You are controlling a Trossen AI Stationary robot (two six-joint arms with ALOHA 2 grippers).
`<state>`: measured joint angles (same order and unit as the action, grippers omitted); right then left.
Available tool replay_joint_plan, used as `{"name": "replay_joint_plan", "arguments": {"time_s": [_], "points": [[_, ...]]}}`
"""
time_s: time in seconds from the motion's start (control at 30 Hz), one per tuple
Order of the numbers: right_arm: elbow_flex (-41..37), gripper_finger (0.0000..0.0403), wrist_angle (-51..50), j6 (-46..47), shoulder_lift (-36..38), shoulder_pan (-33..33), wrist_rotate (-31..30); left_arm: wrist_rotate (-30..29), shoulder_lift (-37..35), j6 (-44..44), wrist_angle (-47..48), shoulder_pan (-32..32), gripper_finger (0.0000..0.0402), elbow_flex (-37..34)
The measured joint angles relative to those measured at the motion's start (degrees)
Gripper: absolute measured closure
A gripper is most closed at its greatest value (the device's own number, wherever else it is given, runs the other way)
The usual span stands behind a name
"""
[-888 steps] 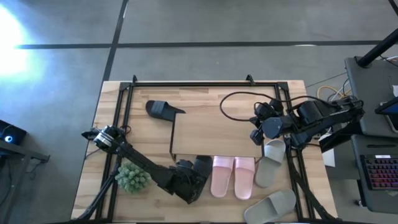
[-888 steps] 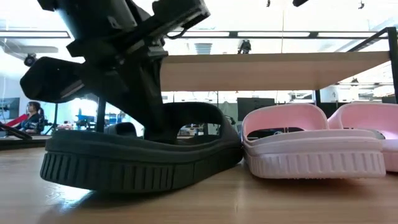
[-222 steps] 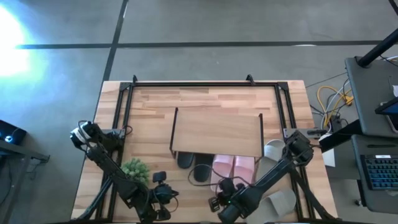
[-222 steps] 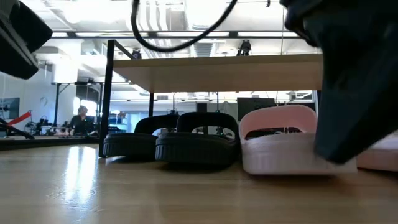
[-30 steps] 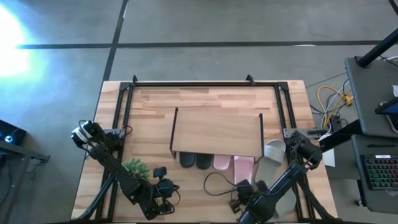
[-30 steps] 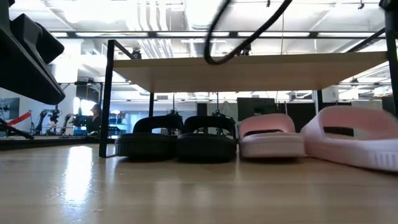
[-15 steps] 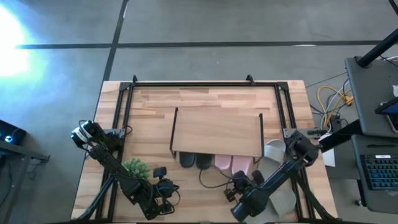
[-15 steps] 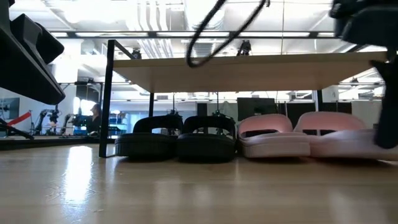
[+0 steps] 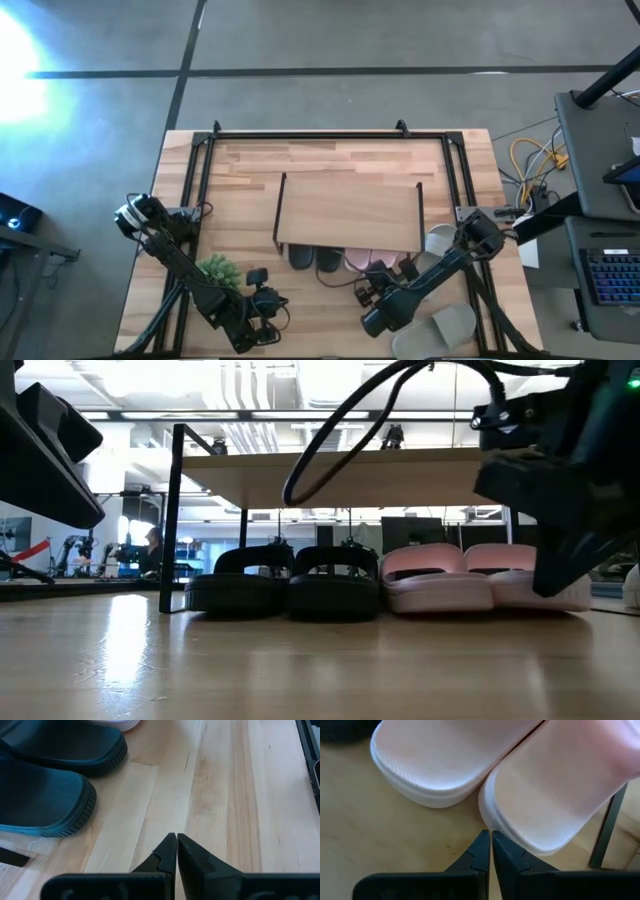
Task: Pick and place slides into the shelf
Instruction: Adjust the pink and black slides under the shelf, then put the bottom gray slide on the shelf
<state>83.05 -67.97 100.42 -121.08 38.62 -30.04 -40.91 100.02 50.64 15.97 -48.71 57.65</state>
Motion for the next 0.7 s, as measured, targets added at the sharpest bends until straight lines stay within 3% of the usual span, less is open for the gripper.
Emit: {"name": "replay_joint_plan", "arguments": {"time_s": [0.2,0.57,0.63,0.7], "points": [[1.8,0.0390,-0.2,1.7,0.1,2.8,1.4,0.2,0.0,0.0,0.0,0.0,0.0402,0.0],[9.1,0.0390,-3.0,9.3,0.6,13.9,3.8,0.3,0.1,0.0,0.0,0.0,0.0402,0.0],[10.1,0.0390,-4.6,12.7,0.6,15.7,6.9,0.3,0.1,0.0,0.0,0.0,0.0402,0.0],[10.7,0.0390,-8.6,17.6,0.7,16.8,16.4,0.3,0.1,0.0,0.0,0.0,0.0402,0.0]]}}
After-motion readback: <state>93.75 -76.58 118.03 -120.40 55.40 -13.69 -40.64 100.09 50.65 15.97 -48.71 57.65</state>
